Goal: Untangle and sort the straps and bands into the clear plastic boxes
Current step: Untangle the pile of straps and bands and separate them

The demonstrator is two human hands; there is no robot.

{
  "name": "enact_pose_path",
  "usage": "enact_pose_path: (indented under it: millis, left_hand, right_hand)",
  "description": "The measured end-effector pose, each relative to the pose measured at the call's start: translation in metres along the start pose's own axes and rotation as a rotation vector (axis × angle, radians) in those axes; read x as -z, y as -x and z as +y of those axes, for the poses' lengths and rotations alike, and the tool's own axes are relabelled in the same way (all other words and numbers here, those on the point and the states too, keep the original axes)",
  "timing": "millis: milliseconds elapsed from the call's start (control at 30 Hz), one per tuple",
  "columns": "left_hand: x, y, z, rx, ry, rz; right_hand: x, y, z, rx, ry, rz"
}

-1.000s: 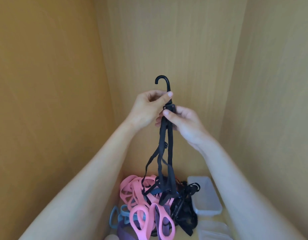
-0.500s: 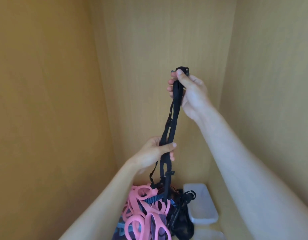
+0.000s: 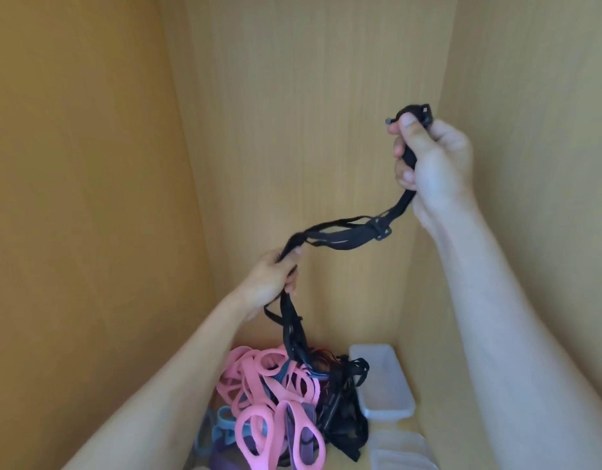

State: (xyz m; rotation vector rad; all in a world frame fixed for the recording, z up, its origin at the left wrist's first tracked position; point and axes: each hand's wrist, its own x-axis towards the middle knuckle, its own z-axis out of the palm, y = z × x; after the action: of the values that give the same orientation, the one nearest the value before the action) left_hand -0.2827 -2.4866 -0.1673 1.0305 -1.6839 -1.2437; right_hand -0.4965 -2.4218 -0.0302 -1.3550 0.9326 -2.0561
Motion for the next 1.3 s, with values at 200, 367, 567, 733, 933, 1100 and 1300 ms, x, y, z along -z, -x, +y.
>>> enact_pose_path:
  millis: [200, 367, 567, 733, 933, 1100, 1300]
  left_hand:
    - [0.018, -0.006, 0.059, -0.115, -0.308, -0.016]
    - [0.012, -0.002, 0.096, -0.152, -0.353, -0.148]
    - [0.011, 0.001, 0.107, -0.13, -0.356, -0.216]
    - [0.017, 0.004, 0.101, -0.108, -0.452, -0.261]
    - [0.018, 0.003, 0.092, -0.091, -0.449, -0.248]
    - [0.017, 0.004, 0.052, -0.038, -0.433, -0.143]
    - [-0.003, 0.011, -0.038, 0.108, -0.345, -0.05]
  right_hand:
    - [-0.001, 0.032, 0.044, -0.161, 0.265, -0.062]
    - [-0.016, 0.053, 0.067, -0.239, 0.289, -0.207]
    - [-0.029, 0.05, 0.073, -0.29, 0.234, -0.254]
    - [-0.03, 0.047, 0.077, -0.269, 0.288, -0.152]
    - [-0.04, 0.05, 0.071, -0.274, 0.239, -0.236]
    - [-0.04, 0.049, 0.062, -0.285, 0.271, -0.166]
    - [-0.049, 0.057, 0.03, -0.331, 0.044, -0.239]
